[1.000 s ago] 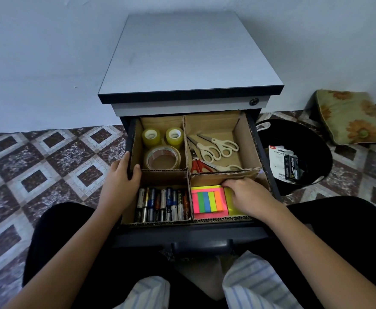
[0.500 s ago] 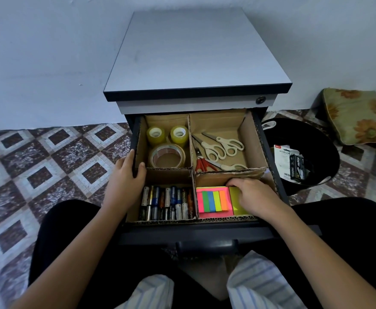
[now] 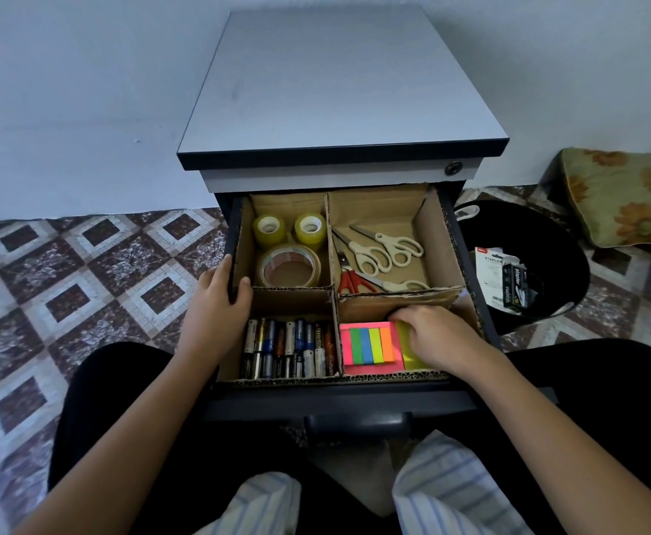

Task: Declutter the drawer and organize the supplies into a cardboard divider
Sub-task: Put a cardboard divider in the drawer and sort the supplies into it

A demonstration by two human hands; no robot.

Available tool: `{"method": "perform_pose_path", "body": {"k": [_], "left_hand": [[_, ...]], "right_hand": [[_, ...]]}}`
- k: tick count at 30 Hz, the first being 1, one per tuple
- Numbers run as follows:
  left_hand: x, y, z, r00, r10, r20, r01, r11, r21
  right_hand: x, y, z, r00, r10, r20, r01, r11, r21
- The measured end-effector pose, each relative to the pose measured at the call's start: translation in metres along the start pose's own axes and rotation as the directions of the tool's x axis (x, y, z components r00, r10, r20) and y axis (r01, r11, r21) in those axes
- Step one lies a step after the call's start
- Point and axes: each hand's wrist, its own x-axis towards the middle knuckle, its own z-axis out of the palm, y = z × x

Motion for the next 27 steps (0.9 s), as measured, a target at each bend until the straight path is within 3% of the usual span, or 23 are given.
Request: {"method": "perform_pose_path", "body": {"k": [16, 27], "left_hand": [[0.0005, -0.0003, 0.0004, 1.000, -0.003, 0.001, 0.003, 1.000, 0.009], [0.0010, -0.0008, 0.0007, 1.000, -0.007, 0.000, 0.007, 1.000, 0.016]], "right_hand": [[0.0035, -0.0022, -0.0051, 0.993, 0.037, 0.108, -0.045, 0.997, 0.069], [0.0072, -0.0057, -0.0078, 0.990, 0.021, 0.139, -0.021, 1.000, -0.004]]}}
